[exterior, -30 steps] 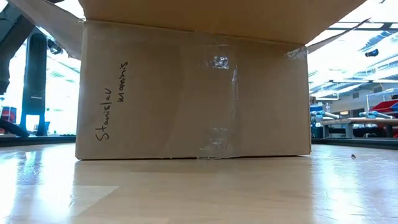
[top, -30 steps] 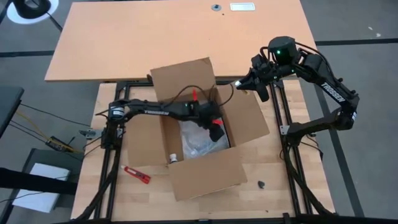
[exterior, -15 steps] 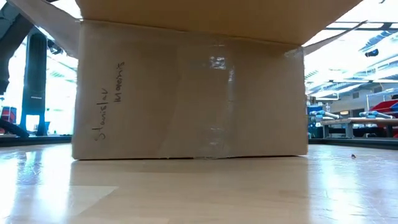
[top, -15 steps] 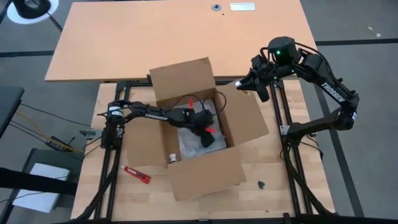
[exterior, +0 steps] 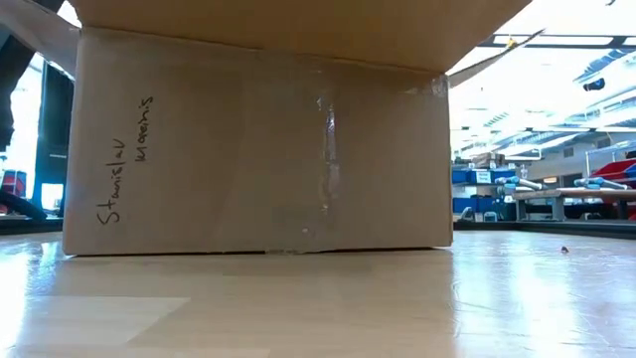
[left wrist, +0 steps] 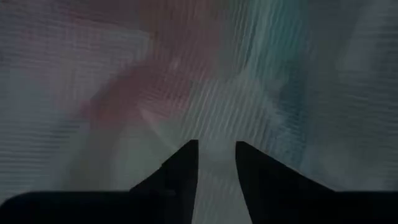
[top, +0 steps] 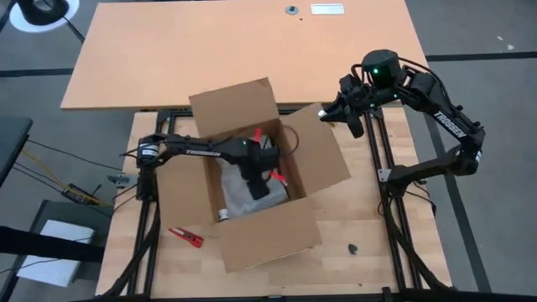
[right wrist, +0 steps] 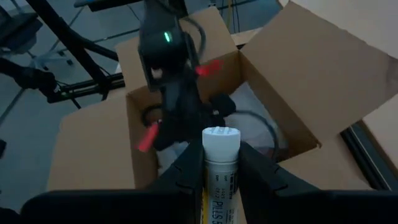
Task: Unpack boxes
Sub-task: Put the white pill bottle into the zip bag
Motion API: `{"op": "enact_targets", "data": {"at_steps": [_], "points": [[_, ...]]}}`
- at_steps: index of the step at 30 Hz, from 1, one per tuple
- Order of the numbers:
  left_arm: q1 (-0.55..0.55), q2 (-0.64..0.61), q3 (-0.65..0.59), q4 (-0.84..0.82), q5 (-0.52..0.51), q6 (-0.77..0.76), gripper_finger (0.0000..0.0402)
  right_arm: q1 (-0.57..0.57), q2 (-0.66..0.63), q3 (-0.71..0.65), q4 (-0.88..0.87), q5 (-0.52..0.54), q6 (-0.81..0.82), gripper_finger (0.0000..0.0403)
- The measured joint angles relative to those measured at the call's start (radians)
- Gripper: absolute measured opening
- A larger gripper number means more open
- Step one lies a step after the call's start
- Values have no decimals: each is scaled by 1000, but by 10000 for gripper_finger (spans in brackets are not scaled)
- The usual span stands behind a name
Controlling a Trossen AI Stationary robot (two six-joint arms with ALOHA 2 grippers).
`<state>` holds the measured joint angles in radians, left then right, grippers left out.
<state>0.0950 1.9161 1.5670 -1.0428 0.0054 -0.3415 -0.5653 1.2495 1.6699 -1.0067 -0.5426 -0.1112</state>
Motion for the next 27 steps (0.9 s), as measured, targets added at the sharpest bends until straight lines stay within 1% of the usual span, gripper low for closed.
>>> {"op": "enact_targets", "data": {"at_steps": [3, 7, 10, 14, 17, 21, 24, 27], "points": [[6, -31, 40, 88, -48, -7, 118, 0, 0, 0, 0, 0, 0, 68], [19, -40, 51, 279, -114, -61, 118, 0, 0, 0, -1, 0, 0, 68], [29, -31, 51, 380, -122, -78, 127, 0, 0, 0, -10, 0, 1, 68], [36, 21, 50, 386, -125, -82, 161, 0, 0, 0, -39, 0, 0, 68], [36, 72, 50, 382, -150, -82, 194, 0, 0, 0, -49, 0, -3, 68], [36, 134, 50, 405, -221, -135, 230, 0, 0, 0, -54, 0, -4, 68], [36, 171, 50, 413, -256, -191, 244, 0, 0, 0, -61, 0, -4, 68], [36, 207, 51, 415, -274, -210, 248, 0, 0, 0, -60, 0, -4, 68]]}}
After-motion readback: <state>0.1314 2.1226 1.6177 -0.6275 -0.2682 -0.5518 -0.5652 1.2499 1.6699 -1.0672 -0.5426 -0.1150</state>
